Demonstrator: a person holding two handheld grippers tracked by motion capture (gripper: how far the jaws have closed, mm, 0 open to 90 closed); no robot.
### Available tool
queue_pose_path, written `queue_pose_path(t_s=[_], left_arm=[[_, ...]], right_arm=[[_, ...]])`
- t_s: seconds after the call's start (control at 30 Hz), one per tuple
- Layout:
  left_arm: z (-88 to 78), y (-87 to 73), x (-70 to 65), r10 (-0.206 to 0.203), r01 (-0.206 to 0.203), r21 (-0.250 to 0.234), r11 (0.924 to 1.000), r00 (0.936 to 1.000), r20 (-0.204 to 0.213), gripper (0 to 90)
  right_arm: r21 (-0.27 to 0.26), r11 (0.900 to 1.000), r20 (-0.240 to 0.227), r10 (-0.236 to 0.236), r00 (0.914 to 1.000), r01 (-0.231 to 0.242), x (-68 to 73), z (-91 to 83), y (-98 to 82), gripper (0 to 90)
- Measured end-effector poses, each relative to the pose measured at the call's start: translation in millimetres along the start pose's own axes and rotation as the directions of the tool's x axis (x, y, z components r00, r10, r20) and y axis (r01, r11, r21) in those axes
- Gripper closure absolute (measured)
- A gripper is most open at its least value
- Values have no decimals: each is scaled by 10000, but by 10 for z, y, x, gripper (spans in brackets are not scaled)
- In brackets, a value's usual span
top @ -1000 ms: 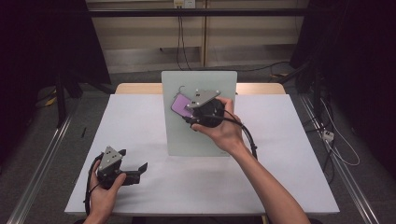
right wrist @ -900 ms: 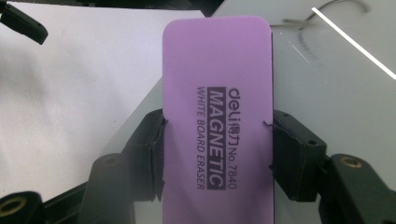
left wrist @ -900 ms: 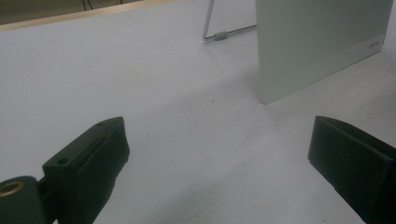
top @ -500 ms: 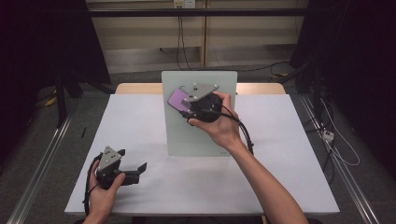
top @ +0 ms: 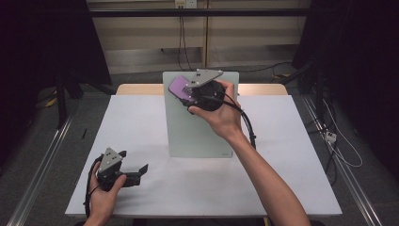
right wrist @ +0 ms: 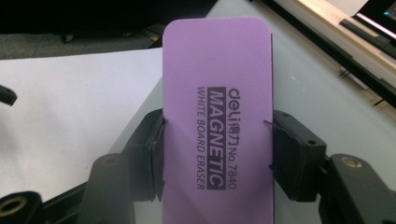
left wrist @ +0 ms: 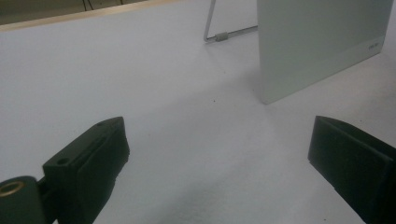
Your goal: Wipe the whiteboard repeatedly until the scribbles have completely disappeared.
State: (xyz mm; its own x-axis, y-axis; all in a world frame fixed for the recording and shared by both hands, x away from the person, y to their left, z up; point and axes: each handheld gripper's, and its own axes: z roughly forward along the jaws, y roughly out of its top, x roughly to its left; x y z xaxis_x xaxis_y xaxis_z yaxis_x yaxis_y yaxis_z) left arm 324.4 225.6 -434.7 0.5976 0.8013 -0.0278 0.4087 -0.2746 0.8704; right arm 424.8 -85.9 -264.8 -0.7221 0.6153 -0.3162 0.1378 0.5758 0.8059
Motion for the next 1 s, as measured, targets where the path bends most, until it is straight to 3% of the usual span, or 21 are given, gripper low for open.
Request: queue_pose_path(t_s=[0.17, 0.4, 0.53, 0.67, 1.0], left_arm=[[-7, 3, -2, 77, -77, 26, 10000, 10000, 13, 48], [-7, 2, -1, 78, -78, 28, 10000, 10000, 12, 48], [-8, 1, 3, 56, -56, 27, 10000, 10000, -10, 48], [-12, -1, 10, 63, -63, 11, 10000, 10000, -16, 48], [-22, -2, 10, 40, -40, -6, 10000, 10000, -23, 48]], right_arm=[[393, 9989, -325, -250, 9992, 263, 164, 129, -60, 420], [748, 9970, -1131, -112, 9935, 198, 370, 305, -219, 420], [922, 9955, -1315, -96, 9913, 219, 432, 347, -259, 420], [845, 9964, -1344, 38, 9909, 76, 398, 324, -251, 420], [314, 9989, -521, 368, 9980, -352, 143, 94, -152, 421]])
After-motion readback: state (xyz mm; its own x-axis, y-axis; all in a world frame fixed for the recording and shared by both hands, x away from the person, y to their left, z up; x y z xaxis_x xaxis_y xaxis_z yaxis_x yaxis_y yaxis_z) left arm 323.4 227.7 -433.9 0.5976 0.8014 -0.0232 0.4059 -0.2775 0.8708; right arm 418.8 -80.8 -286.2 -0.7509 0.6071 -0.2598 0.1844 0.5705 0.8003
